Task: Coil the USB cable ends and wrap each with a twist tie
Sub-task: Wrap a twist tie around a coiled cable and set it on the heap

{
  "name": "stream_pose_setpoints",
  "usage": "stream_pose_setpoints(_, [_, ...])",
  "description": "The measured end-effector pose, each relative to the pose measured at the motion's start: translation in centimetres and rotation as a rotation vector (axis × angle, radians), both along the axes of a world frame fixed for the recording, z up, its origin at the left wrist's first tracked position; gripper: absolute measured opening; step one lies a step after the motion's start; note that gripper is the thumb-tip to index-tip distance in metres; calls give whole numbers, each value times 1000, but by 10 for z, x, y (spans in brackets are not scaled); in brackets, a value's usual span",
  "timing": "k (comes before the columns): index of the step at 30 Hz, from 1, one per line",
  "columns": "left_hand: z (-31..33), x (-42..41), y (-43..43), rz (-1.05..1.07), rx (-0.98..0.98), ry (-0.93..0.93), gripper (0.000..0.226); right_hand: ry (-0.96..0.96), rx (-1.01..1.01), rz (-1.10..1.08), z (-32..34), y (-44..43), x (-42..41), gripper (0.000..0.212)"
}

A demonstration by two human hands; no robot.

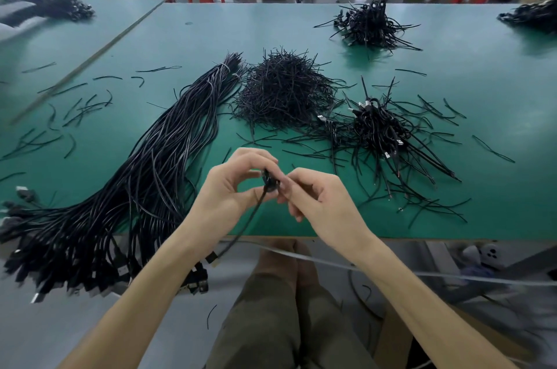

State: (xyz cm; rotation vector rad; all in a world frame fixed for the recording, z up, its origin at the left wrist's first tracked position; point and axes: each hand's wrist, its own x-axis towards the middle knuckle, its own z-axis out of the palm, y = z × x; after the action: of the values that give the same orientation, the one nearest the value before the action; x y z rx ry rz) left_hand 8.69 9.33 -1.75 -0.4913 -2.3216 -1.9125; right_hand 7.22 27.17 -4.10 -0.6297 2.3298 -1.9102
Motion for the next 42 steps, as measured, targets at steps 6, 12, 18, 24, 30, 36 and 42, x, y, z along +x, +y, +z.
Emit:
stream_pose_setpoints(6, [-6, -6, -11, -29, -13, 56, 37, -117, -152, 15, 1, 1, 1, 27])
stream_pose_setpoints(12, [-5, -9, -17, -5, 213, -176, 25, -72, -49, -4, -2, 2, 0, 26])
stream_pose_setpoints(18, [-1, -12, -12, -37, -22, -239, 19, 19, 116, -17, -4, -1, 3, 26])
stream_pose_setpoints(24, [-3, -15, -12, 61, -26, -330, 49, 47, 126, -42, 0, 0, 1, 27])
stream_pose_setpoints(30, [-4, -12, -11, -104, -22, -288, 21, 35, 86, -26, 2, 1, 0, 25])
stream_pose_setpoints(36, [-7, -9, -3, 70, 104, -1, 26, -332, -260, 142, 10, -2, 2, 27])
stream_pose_setpoints(42, [-5, -7, -4, 46, 133, 156, 18, -817, -748, 472, 11, -2, 6, 21])
